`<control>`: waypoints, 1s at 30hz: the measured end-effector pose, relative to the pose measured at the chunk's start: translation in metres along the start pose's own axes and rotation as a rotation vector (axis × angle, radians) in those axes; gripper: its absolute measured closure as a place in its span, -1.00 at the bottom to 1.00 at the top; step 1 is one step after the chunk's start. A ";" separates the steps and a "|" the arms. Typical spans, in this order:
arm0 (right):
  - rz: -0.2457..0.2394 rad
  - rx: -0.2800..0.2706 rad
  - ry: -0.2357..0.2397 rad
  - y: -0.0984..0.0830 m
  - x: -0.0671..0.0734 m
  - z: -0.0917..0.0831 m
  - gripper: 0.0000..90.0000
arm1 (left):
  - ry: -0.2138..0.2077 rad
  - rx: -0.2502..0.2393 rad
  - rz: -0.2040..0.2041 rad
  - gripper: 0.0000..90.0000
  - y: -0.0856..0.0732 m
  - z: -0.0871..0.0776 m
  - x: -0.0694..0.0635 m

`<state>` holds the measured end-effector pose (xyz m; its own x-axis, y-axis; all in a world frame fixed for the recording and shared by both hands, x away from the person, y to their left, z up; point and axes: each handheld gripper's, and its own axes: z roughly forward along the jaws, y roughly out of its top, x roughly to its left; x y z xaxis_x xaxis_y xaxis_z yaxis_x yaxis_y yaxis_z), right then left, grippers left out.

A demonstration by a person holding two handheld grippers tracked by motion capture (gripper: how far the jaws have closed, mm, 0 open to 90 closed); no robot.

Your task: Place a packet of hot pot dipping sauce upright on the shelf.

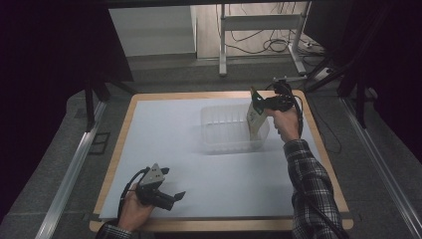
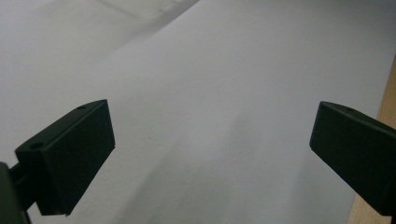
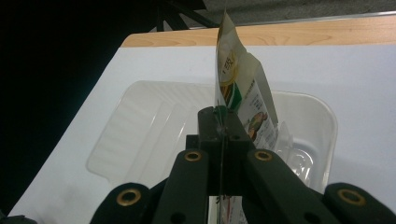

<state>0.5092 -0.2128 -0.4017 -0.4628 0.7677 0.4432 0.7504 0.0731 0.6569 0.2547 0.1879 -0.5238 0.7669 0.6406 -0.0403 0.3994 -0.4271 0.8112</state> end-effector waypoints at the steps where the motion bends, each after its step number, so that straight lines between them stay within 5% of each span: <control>1: -0.004 -0.001 -0.001 -0.001 -0.001 0.000 0.98 | -0.003 -0.007 -0.001 -1.00 0.000 0.000 -0.001; 8: -0.021 -0.007 -0.002 -0.004 -0.004 -0.003 0.90 | -0.002 0.001 0.002 -1.00 0.000 0.001 -0.002; 19: -0.068 -0.031 -0.031 -0.001 0.002 -0.007 0.23 | 0.007 0.007 0.020 -1.00 0.000 0.001 -0.003; 30: -0.103 -0.034 -0.034 -0.003 0.006 -0.012 -0.10 | 0.016 0.015 0.035 -1.00 0.001 0.001 -0.004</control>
<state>0.4982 -0.2159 -0.3938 -0.5199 0.7785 0.3517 0.6831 0.1317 0.7183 0.2528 0.1846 -0.5238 0.7724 0.6352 -0.0028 0.3803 -0.4589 0.8030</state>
